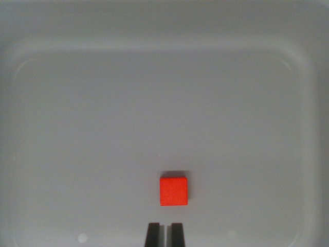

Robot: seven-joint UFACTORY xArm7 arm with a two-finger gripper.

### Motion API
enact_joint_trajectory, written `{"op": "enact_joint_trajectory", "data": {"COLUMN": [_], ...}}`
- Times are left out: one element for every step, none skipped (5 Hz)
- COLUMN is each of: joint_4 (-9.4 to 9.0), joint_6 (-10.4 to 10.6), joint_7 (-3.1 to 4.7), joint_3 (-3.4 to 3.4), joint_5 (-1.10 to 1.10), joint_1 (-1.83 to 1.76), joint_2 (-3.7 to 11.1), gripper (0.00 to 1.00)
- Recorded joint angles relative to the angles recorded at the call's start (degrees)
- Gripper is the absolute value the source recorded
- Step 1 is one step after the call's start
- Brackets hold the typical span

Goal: Reach red block

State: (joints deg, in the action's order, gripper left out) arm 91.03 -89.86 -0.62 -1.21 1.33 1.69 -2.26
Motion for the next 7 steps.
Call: {"op": "enact_joint_trajectory", "data": {"joint_4": [0.0,0.0,-0.09,-0.09,-0.44,-0.44,-1.03], "joint_6": [0.0,0.0,0.11,0.11,0.54,0.54,1.26], "joint_7": [0.0,0.0,-0.01,-0.01,-0.02,-0.02,-0.06], "joint_3": [0.0,0.0,0.0,0.0,0.02,0.02,0.04], "joint_5": [0.0,0.0,0.0,0.0,0.0,0.0,-0.01], "joint_1": [0.0,0.0,0.0,0.0,0.01,0.01,0.02], "joint_2": [0.0,0.0,0.02,0.02,0.11,0.11,0.25], "gripper": [0.0,0.0,0.0,0.0,0.0,0.0,0.0]}}
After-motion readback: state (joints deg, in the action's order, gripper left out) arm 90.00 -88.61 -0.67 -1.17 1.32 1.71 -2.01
